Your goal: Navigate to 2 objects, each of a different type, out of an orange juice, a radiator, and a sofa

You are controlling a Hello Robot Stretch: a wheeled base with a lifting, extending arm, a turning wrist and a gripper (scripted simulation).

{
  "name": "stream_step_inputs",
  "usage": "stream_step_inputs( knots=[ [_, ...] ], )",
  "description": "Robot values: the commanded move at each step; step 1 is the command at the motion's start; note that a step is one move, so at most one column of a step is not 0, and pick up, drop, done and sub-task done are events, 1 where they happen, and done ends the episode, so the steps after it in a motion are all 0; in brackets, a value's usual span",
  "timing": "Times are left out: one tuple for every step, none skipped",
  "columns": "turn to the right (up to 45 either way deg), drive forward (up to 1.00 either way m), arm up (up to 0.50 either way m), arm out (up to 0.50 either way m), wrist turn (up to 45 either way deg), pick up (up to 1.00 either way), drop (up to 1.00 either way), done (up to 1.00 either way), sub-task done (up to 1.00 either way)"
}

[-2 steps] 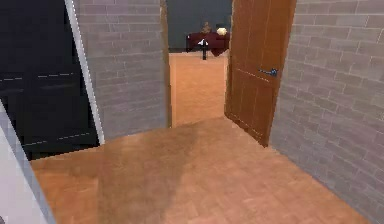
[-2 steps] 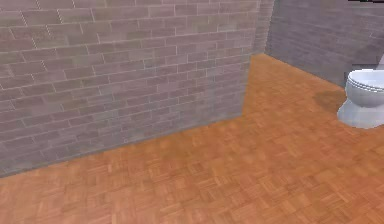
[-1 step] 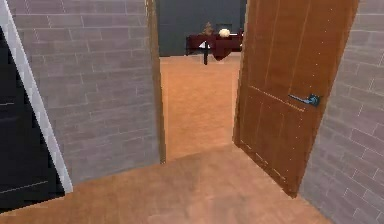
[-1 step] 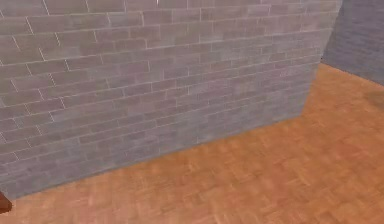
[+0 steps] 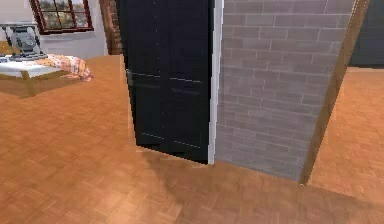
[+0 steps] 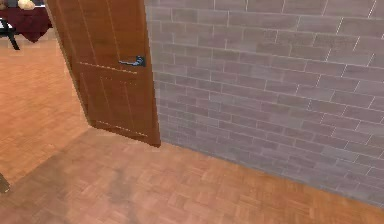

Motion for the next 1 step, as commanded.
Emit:
stream_step_inputs(
  knots=[
    [-18.0,0.00,0.00,0.00,0.0,0.00,0.00,0.00,0.00]
  ],
)
